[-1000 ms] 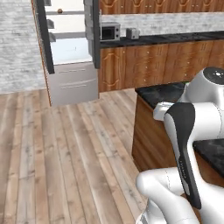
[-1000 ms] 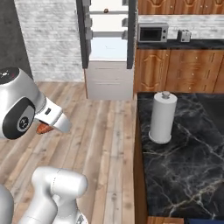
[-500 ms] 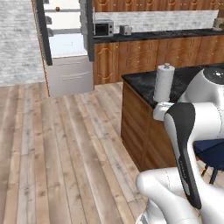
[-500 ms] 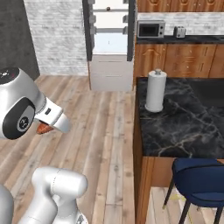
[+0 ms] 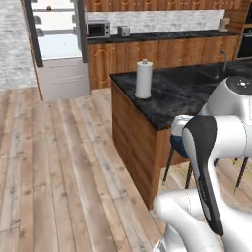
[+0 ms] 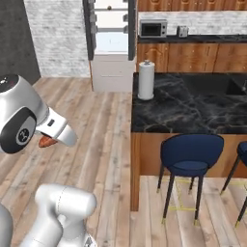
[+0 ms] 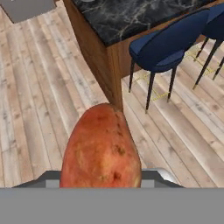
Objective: Take the cheese, chicken drumstick, and sweet potato from the fridge and place them on the plate on the dining counter to create an appetizer plate.
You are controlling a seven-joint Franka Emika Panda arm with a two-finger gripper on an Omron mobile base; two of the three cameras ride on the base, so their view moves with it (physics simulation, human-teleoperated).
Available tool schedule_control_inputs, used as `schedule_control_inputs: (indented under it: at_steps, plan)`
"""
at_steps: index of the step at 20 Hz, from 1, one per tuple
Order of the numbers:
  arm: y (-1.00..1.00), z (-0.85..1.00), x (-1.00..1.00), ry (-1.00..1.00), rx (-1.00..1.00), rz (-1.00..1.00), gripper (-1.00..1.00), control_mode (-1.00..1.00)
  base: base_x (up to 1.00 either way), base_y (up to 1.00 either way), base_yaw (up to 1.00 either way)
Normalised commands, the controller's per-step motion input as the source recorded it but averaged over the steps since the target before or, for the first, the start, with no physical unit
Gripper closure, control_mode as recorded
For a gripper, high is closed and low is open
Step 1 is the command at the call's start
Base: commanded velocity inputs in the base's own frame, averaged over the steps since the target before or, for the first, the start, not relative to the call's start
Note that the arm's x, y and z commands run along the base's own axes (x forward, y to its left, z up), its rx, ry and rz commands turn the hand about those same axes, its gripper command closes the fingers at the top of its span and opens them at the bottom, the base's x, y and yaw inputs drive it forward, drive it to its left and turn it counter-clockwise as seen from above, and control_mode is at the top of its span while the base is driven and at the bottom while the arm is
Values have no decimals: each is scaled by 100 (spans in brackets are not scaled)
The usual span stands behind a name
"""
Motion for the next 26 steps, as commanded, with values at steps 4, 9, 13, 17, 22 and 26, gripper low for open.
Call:
schedule_control_inputs:
  at_steps: [4, 9, 13, 17, 22, 26]
  plan:
    - [0, 0, 0, 0, 0, 0, 100, 100, -71, -100, -13]
    - [0, 0, 0, 0, 0, 0, 100, 100, -24, -100, -11]
    - [0, 0, 0, 0, 0, 0, 100, 100, -3, -100, -8]
    - [0, 0, 0, 0, 0, 0, 100, 100, 2, -100, -7]
    - [0, 0, 0, 0, 0, 0, 100, 100, 17, -100, -6]
    - [0, 0, 0, 0, 0, 0, 100, 100, 21, -100, -5]
